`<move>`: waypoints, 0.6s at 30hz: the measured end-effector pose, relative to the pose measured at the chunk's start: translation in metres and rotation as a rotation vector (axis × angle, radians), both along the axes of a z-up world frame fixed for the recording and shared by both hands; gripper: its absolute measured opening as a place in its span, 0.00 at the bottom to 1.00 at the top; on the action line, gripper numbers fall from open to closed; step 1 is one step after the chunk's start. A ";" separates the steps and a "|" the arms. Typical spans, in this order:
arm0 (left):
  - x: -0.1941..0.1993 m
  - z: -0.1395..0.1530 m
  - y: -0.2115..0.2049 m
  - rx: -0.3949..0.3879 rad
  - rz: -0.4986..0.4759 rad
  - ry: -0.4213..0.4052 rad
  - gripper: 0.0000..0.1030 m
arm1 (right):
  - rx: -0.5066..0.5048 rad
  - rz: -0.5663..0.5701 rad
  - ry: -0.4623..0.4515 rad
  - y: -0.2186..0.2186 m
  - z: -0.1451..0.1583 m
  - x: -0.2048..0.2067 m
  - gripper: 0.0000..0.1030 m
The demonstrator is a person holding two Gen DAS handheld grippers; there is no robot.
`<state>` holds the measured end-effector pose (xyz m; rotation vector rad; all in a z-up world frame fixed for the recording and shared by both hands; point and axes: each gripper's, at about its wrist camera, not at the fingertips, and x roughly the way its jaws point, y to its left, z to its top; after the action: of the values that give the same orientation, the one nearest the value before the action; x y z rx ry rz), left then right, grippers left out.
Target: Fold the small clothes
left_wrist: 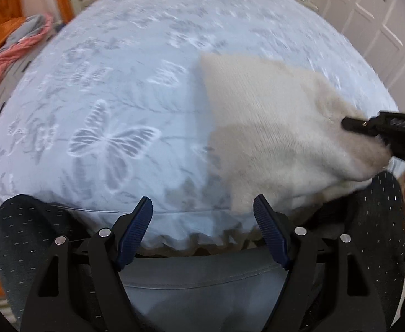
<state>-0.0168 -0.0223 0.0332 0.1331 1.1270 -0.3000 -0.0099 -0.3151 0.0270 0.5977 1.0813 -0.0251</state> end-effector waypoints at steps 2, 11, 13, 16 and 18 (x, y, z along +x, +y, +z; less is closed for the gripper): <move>0.003 0.010 0.021 -0.014 0.058 -0.018 0.72 | -0.022 0.100 -0.067 0.036 0.034 0.018 0.20; -0.003 0.052 0.175 -0.046 0.483 -0.101 0.74 | 0.058 0.578 -0.075 0.274 0.044 0.109 0.18; -0.008 0.056 0.207 -0.040 0.545 -0.110 0.74 | 0.029 0.621 -0.004 0.311 0.017 0.120 0.17; -0.015 0.056 0.234 -0.035 0.609 -0.114 0.74 | -0.049 0.690 0.135 0.364 -0.039 0.124 0.08; -0.017 0.057 0.244 -0.055 0.632 -0.115 0.74 | -0.048 0.679 0.195 0.375 -0.060 0.122 0.08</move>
<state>-0.0337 0.2218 0.0898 -0.2517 0.9905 0.2379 0.1124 0.0603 -0.0326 0.1635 1.4242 0.4884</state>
